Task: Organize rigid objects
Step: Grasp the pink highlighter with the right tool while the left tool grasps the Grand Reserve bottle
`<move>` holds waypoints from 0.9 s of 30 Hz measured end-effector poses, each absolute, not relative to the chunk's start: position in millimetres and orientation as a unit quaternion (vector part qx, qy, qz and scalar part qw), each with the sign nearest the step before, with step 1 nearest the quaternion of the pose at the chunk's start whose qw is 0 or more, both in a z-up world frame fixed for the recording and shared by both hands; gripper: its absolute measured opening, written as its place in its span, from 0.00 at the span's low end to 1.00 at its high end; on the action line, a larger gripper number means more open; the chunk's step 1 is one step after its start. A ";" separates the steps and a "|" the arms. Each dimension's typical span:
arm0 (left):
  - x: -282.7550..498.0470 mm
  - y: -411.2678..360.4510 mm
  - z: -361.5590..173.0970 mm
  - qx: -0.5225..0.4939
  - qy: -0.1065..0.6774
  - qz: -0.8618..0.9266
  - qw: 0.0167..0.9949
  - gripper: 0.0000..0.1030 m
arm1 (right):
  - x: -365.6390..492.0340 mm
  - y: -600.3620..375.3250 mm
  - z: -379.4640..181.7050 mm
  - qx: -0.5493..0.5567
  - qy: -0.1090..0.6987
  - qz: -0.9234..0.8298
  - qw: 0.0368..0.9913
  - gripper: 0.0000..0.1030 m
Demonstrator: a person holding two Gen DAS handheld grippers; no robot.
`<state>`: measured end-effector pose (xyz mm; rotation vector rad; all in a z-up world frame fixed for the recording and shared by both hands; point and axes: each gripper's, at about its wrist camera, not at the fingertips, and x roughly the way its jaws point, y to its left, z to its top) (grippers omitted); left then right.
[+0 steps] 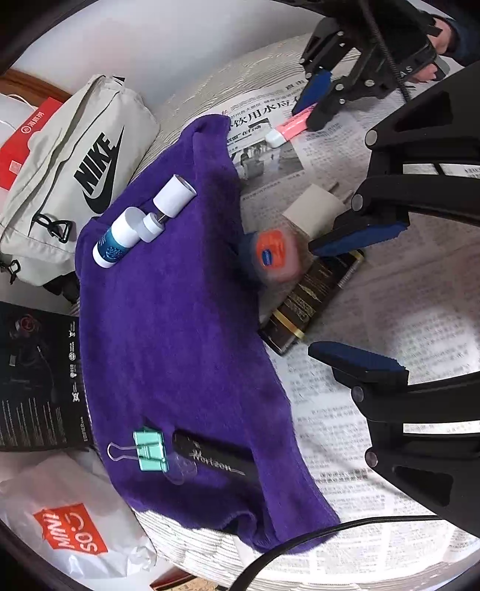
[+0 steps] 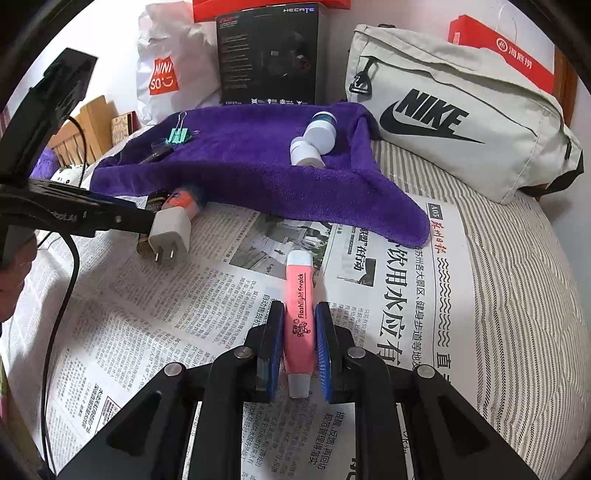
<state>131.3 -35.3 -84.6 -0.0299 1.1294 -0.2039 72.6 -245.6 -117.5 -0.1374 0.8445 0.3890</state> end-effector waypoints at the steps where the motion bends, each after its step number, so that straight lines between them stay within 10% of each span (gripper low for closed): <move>1: 133.3 -36.9 -85.0 -0.013 0.534 -0.093 0.840 0.46 | 73.5 -247.0 -117.5 -0.061 0.408 0.190 0.891 0.17; 21: 129.8 -23.4 -89.4 0.043 0.525 -0.043 0.849 0.52 | 73.8 -242.7 -117.4 -0.071 0.406 0.187 0.892 0.17; 27: 123.4 -29.2 -88.7 0.053 0.515 -0.073 0.853 0.24 | 73.9 -244.0 -117.4 -0.067 0.406 0.188 0.892 0.17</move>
